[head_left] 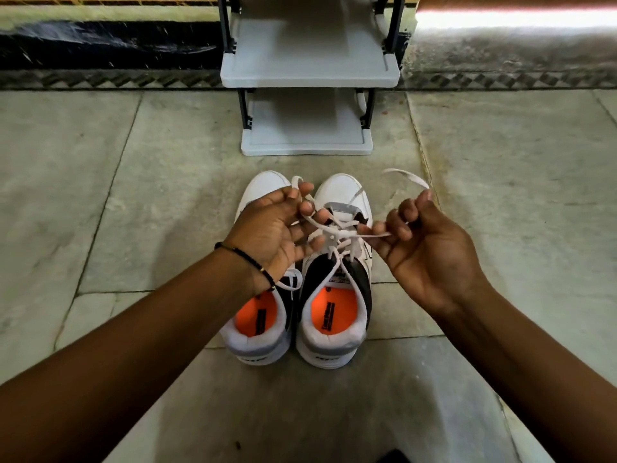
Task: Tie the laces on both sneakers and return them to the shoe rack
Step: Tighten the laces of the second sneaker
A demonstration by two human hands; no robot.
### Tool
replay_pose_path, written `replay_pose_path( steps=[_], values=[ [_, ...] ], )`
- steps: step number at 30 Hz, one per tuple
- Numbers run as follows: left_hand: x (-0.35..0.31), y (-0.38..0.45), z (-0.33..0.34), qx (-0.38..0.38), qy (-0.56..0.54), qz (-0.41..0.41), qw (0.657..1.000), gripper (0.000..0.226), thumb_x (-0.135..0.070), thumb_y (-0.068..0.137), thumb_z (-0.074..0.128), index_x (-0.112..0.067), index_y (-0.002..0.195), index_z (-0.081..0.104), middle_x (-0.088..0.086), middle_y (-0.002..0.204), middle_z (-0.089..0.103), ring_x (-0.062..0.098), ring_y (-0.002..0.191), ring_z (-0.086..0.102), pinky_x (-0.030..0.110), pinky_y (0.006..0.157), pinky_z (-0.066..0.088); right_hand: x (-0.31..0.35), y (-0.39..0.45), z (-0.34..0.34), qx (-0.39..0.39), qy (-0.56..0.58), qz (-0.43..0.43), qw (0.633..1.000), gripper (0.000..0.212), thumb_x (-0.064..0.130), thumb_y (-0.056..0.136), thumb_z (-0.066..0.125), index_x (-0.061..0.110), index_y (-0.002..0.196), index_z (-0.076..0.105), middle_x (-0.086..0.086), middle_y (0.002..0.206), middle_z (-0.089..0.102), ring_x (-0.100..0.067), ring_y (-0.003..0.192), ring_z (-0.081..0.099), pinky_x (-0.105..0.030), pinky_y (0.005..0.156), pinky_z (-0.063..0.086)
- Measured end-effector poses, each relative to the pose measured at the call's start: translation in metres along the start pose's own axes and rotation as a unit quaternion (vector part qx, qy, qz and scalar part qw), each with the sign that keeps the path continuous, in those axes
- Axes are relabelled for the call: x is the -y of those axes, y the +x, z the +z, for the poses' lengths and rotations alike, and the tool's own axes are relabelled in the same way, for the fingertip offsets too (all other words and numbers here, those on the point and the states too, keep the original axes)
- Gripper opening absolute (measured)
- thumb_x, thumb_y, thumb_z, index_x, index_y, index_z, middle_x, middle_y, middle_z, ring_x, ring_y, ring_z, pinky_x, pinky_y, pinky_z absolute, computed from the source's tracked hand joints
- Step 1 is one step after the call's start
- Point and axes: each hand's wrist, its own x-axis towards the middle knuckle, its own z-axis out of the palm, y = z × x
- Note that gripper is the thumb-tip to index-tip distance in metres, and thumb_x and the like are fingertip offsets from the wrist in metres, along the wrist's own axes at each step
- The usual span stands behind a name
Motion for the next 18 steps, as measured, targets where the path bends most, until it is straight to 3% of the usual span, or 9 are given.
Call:
replay_pose_path(
  steps=[4, 8, 12, 13, 15, 16, 18],
  values=[
    [-0.006, 0.007, -0.012, -0.09, 0.072, 0.053, 0.992, 0.029, -0.005, 0.094, 0.035, -0.019, 0.076, 0.053, -0.011, 0.041, 0.046, 0.003, 0.041, 0.048, 0.02, 0.047, 0.028, 0.001, 0.006, -0.016, -0.081, 0.017, 0.028, 0.996, 0.046, 0.038, 0.098, 0.032, 0.015, 0.059, 0.042, 0.005, 0.039, 0.03, -0.01, 0.037, 0.032, -0.02, 0.045, 0.044],
    [-0.006, 0.011, -0.027, -0.149, 0.056, 0.068, 0.985, 0.033, -0.003, 0.094, 0.032, -0.018, 0.073, 0.053, -0.011, 0.036, 0.045, 0.003, 0.038, 0.044, 0.014, 0.041, 0.029, 0.0, 0.011, -0.043, -0.134, -0.055, 0.046, 0.988, 0.045, 0.036, 0.098, 0.034, 0.015, 0.059, 0.041, 0.006, 0.04, 0.025, -0.008, 0.035, 0.023, -0.022, 0.041, 0.032],
    [-0.006, 0.011, -0.024, -0.175, 0.097, 0.055, 0.978, 0.03, -0.002, 0.093, 0.035, -0.015, 0.073, 0.053, -0.01, 0.039, 0.049, 0.003, 0.038, 0.048, 0.013, 0.038, 0.036, -0.011, 0.016, -0.059, -0.193, -0.164, 0.045, 0.966, 0.04, 0.029, 0.099, 0.038, 0.014, 0.062, 0.044, 0.004, 0.044, 0.03, -0.009, 0.034, 0.029, -0.025, 0.042, 0.037],
    [-0.006, 0.011, -0.022, -0.172, 0.097, 0.043, 0.979, 0.026, -0.002, 0.093, 0.039, -0.013, 0.074, 0.053, -0.005, 0.048, 0.053, 0.006, 0.045, 0.052, 0.016, 0.042, 0.041, -0.012, 0.016, -0.06, -0.202, -0.228, 0.043, 0.952, 0.036, 0.025, 0.098, 0.04, 0.013, 0.065, 0.047, 0.002, 0.048, 0.035, -0.011, 0.037, 0.035, -0.026, 0.044, 0.039],
    [-0.002, 0.014, -0.02, -0.171, 0.18, 0.042, 0.968, 0.01, -0.009, 0.086, 0.054, -0.01, 0.076, 0.056, 0.007, 0.073, 0.06, 0.018, 0.068, 0.059, 0.029, 0.064, 0.054, -0.01, 0.016, -0.058, -0.198, -0.386, 0.04, 0.9, 0.02, 0.02, 0.095, 0.047, 0.01, 0.08, 0.057, -0.007, 0.067, 0.052, -0.016, 0.054, 0.05, -0.03, 0.053, 0.042],
    [0.001, 0.014, -0.019, -0.171, 0.289, 0.059, 0.94, 0.007, -0.015, 0.083, 0.058, -0.008, 0.085, 0.059, 0.013, 0.088, 0.062, 0.026, 0.082, 0.061, 0.038, 0.079, 0.054, -0.008, 0.015, -0.055, -0.189, -0.456, 0.04, 0.869, 0.015, 0.023, 0.092, 0.052, 0.009, 0.096, 0.058, -0.01, 0.085, 0.059, -0.02, 0.069, 0.056, -0.032, 0.06, 0.045],
    [0.011, 0.008, -0.013, -0.149, 0.518, 0.11, 0.835, 0.04, -0.018, 0.084, 0.057, -0.006, 0.121, 0.048, 0.022, 0.125, 0.053, 0.034, 0.117, 0.05, 0.047, 0.102, 0.041, -0.003, 0.012, -0.051, -0.188, -0.584, 0.012, 0.79, 0.048, 0.036, 0.085, 0.061, 0.014, 0.125, 0.046, -0.009, 0.12, 0.054, -0.024, 0.102, 0.056, -0.039, 0.081, 0.048]
  ],
)
